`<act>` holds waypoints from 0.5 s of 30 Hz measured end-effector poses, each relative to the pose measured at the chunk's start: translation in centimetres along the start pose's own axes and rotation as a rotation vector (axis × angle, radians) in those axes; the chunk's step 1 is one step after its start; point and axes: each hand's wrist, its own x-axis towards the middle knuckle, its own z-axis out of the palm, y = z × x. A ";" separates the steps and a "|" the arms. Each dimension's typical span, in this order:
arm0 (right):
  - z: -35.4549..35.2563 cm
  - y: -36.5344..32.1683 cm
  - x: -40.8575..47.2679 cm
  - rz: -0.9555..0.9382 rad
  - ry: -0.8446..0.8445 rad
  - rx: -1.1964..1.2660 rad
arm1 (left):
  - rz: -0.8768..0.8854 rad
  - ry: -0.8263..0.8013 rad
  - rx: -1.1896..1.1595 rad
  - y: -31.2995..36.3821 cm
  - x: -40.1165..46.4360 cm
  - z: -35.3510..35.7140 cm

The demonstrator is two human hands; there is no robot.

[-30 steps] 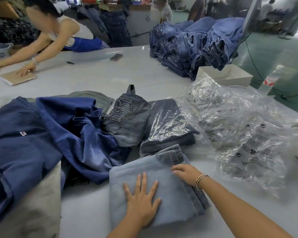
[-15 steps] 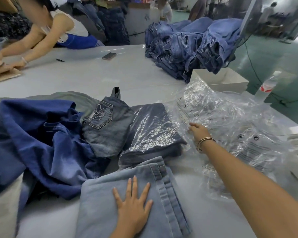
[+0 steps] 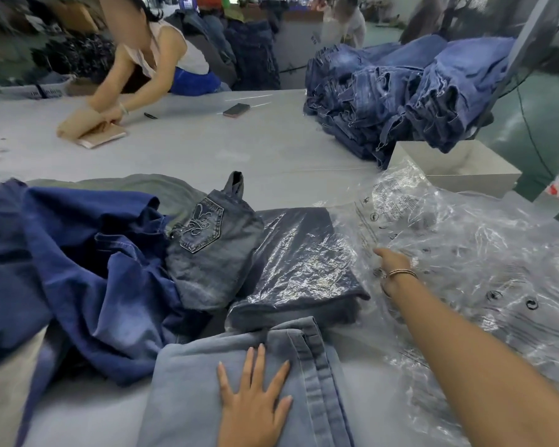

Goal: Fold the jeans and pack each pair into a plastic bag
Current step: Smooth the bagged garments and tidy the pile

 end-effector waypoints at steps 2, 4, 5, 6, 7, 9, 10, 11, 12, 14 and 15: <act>0.6 -0.4 -0.4 -0.136 0.014 -0.034 | -0.008 -0.013 0.003 0.0 0.0 0.0; 1.5 -0.6 -1.4 -0.309 0.004 -0.088 | -0.009 -0.033 -0.010 -0.1 -0.1 -0.1; 2.0 -0.6 -2.0 -0.372 -0.012 -0.090 | -0.002 -0.051 -0.027 -0.2 -0.2 -0.2; 2.4 -0.7 -2.8 -0.422 -0.030 -0.080 | 0.009 -0.056 -0.044 -0.2 -0.3 -0.1; 2.8 -0.9 -3.7 -0.472 -0.048 -0.052 | 0.022 -0.059 -0.055 -0.3 -0.4 0.0; 3.2 -1.9 -6.0 -0.556 -0.101 0.075 | 0.027 -0.129 -0.087 -0.4 -0.2 -0.6; 3.5 -2.4 -7.5 -0.593 -0.153 0.146 | 0.006 -0.169 -0.112 -0.4 -0.1 -1.1; 3.8 -2.9 -9.3 -0.628 -0.226 0.198 | -0.018 -0.192 -0.126 -0.4 0.2 -1.4; 4.1 -3.1 -11.3 -0.657 -0.313 0.231 | -0.054 -0.257 -0.180 -0.5 0.7 -1.8; 5.0 -2.4 -15.4 -0.679 -0.488 0.266 | -0.249 -0.410 -0.594 -0.6 2.0 -3.3; 5.4 -1.8 -17.4 -0.681 -0.558 0.262 | -0.354 -0.498 -0.866 -0.6 2.6 -4.3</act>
